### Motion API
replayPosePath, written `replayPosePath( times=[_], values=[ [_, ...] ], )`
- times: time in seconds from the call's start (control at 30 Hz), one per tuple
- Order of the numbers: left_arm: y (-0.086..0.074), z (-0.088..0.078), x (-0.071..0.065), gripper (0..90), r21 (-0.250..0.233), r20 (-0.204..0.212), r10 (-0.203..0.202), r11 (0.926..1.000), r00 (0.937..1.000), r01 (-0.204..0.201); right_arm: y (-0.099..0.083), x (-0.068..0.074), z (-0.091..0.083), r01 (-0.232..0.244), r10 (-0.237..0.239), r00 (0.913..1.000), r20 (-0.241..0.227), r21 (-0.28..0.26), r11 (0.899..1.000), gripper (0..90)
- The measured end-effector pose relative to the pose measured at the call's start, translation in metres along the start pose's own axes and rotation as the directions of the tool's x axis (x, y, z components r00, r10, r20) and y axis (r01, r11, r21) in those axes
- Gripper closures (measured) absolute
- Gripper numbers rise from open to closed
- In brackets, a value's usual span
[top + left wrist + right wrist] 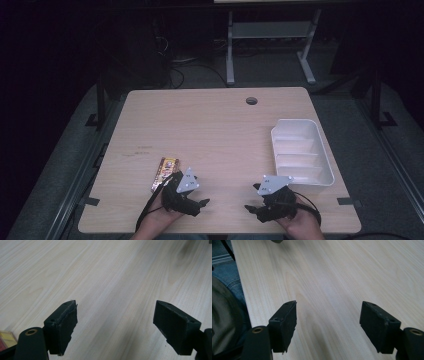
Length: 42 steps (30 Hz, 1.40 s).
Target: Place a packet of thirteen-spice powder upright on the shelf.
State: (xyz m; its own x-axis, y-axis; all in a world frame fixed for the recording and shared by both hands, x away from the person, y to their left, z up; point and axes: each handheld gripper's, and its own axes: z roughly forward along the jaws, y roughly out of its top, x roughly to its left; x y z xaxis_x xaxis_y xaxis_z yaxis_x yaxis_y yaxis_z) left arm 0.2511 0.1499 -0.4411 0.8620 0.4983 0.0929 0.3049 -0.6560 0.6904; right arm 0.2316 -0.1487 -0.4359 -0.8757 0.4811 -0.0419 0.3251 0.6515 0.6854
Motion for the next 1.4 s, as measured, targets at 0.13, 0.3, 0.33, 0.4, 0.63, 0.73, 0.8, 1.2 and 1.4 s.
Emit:
replayPosePath(
  times=[0.13,0.3,0.33,0.4,0.63,0.73,0.8,1.2,1.4],
  values=[
    [0.000,-0.001,0.001,19.2,-0.003,-0.008,-0.006,1.0000,1.0000,0.006,0.000,0.001,0.001,0.005,-0.005,1.0000,-0.002,0.004,1.000,29.2],
    [0.000,-0.003,0.004,19.5,-0.009,-0.029,-0.013,0.9999,0.9995,0.013,0.000,0.002,0.001,0.007,-0.007,1.0000,-0.004,0.003,1.000,29.1],
    [0.000,-0.003,0.004,19.6,-0.009,-0.029,-0.013,0.9999,0.9995,0.013,0.000,0.002,0.001,0.007,-0.007,1.0000,-0.004,0.003,1.000,29.1],
    [0.000,-0.005,0.006,19.7,-0.010,-0.037,-0.018,0.9998,0.9992,0.018,0.000,0.002,0.002,0.009,-0.009,0.9999,-0.005,0.002,1.000,29.1],
    [-0.003,-0.014,0.017,19.8,-0.033,-0.084,-0.059,0.9979,0.9947,0.056,0.001,0.004,0.004,0.018,-0.018,0.9998,-0.012,0.010,1.000,29.1],
    [-0.005,-0.018,0.024,19.8,-0.041,-0.104,-0.081,0.9962,0.9913,0.077,0.001,0.004,0.004,0.017,-0.017,0.9998,-0.013,0.012,1.000,29.1],
    [-0.007,-0.022,0.028,19.8,-0.043,-0.120,-0.095,0.9949,0.9882,0.091,0.001,0.004,0.005,0.017,-0.017,0.9998,-0.013,0.014,1.000,29.1],
    [-0.020,-0.036,0.054,19.6,-0.055,-0.218,-0.193,0.9810,0.9566,0.186,0.002,0.005,0.006,0.024,-0.023,0.9996,-0.017,0.019,1.000,29.0],
    [-0.025,-0.037,0.062,18.5,-0.035,-0.258,-0.232,0.9724,0.9381,0.231,0.002,0.006,0.007,0.028,-0.028,0.9994,-0.020,0.021,0.999,29.0]
  ],
)
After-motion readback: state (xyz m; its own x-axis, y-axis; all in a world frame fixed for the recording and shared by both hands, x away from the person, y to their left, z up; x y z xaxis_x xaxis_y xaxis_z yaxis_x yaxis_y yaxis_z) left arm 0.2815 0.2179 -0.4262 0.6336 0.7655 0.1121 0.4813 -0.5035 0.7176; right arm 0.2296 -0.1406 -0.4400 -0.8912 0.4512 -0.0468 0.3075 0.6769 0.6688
